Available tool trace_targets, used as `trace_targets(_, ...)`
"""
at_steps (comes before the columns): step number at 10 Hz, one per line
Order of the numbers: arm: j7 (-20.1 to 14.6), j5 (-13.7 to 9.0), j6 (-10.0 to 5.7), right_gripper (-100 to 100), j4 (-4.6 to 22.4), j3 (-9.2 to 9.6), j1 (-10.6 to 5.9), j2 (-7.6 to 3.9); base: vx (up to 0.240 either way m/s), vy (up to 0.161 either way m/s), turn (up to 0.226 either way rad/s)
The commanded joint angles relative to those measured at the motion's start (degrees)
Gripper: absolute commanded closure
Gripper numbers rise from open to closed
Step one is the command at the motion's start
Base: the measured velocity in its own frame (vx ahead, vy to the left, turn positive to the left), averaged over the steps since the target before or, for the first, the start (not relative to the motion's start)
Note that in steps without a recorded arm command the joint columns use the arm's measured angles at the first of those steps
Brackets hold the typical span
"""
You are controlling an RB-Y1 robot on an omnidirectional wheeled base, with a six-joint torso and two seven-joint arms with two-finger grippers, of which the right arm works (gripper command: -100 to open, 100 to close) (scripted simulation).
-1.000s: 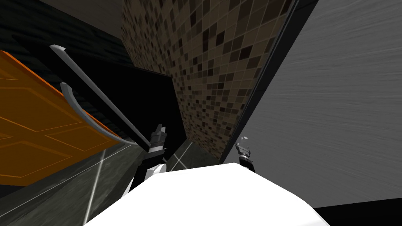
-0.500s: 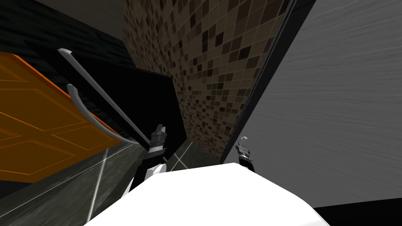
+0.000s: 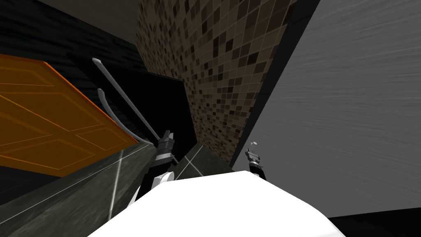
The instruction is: Pull the door open
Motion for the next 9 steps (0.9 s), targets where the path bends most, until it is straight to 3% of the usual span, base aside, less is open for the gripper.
trace_targets(1, -0.6, 0.5, 0.55, 100, -0.9, 1.02, 0.6, -0.42, -0.194, 0.042, 0.054)
trace_targets(6, -2.6, 2.2, 1.2, 100, -2.7, 4.0, 1.04, -1.63, -0.217, 0.024, 0.052)
trace_targets(7, -2.7, 2.1, 0.83, 100, -1.9, 3.84, 0.65, -1.57, -0.09, 0.008, 0.021)
trace_targets(9, -3.7, 3.0, 0.72, 100, -2.5, 5.48, 1.23, -2.07, -0.204, -0.013, 0.064)
